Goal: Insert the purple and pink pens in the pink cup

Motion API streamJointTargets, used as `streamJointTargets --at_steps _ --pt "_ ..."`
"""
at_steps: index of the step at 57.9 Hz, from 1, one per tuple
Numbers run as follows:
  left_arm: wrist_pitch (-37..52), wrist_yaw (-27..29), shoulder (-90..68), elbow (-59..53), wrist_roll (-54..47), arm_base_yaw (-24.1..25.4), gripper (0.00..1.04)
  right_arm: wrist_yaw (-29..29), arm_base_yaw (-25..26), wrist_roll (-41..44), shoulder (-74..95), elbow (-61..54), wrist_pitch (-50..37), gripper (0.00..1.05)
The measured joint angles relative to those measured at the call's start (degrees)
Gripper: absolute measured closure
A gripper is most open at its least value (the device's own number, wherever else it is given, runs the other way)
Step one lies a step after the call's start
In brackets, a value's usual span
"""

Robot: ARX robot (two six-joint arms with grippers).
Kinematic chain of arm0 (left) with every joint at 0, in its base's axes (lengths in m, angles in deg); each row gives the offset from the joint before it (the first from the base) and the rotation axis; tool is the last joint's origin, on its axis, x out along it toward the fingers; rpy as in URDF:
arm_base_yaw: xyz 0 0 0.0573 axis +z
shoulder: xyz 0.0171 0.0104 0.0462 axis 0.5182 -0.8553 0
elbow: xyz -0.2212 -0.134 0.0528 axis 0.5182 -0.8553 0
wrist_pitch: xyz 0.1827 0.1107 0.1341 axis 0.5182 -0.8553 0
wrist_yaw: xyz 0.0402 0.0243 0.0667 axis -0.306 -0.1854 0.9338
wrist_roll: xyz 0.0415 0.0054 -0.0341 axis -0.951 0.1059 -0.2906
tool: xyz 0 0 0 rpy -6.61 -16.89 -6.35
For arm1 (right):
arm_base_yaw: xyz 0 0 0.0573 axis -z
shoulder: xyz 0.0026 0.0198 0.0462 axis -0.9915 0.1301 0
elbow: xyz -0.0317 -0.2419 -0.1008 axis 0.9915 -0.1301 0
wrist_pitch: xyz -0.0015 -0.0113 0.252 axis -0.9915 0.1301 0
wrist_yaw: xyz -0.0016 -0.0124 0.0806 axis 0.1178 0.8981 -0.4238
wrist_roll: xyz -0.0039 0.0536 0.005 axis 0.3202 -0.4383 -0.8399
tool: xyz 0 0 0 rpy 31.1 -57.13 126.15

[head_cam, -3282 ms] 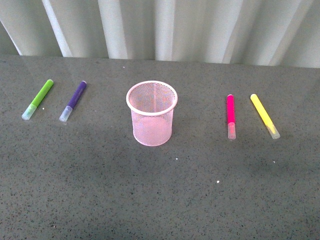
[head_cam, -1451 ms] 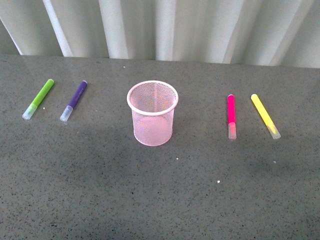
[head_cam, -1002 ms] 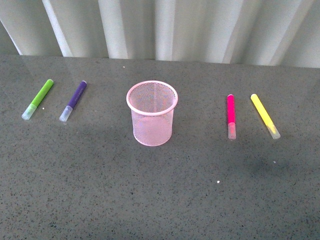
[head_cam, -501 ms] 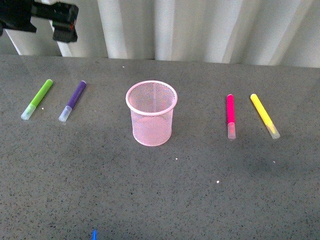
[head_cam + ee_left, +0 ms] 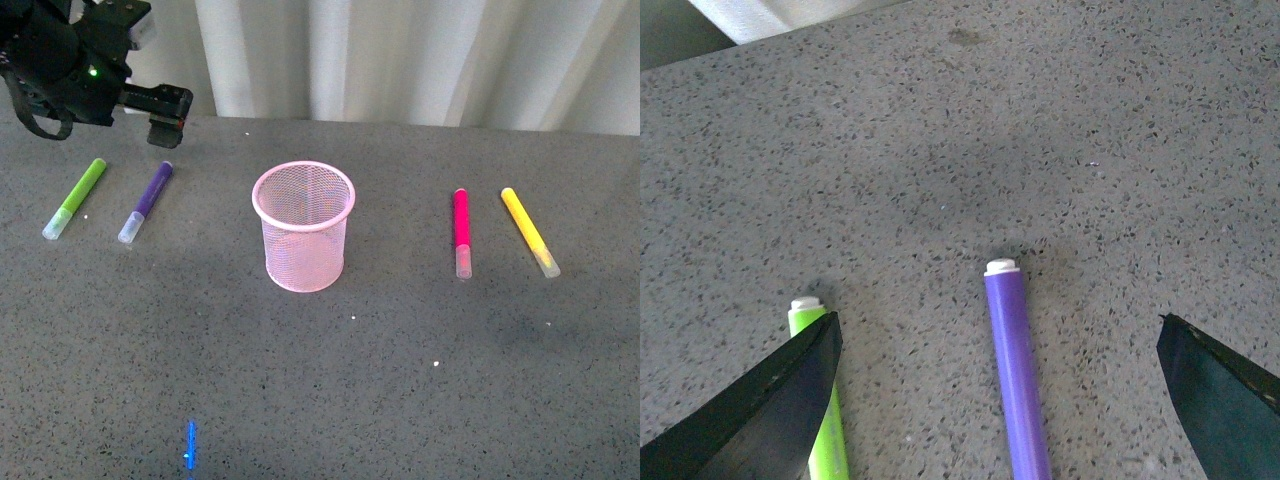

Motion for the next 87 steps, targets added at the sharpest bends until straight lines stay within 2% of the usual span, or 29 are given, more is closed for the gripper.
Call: streamJointTargets --at_steps 17,54,57,77,82,87 --pt "-0.5 0.8 -6.1 3.5 0.0 -1.2 0.07 0.0 0.0 0.0 0.0 0.0 0.0 0.07" --pt "-0.4 1.8 -9.6 5.4 0.4 -0.4 0.07 0.0 0.0 0.0 0.0 0.0 0.0 0.07" --pt "-0.4 1.8 -9.7 5.5 0.5 -0.4 0.12 0.0 0.0 0.0 0.0 0.0 0.0 0.07" --pt "-0.1 2.5 -10.2 5.8 0.7 -1.2 0.61 0.0 0.0 0.0 0.0 0.0 0.0 0.07" --pt "0.0 3.1 -10.2 5.8 0.7 -1.2 0.79 0.0 0.0 0.0 0.0 0.0 0.0 0.07" --pt "0.4 3.6 -10.2 5.7 0.9 -1.1 0.90 0.0 0.0 0.0 0.0 0.0 0.0 0.07"
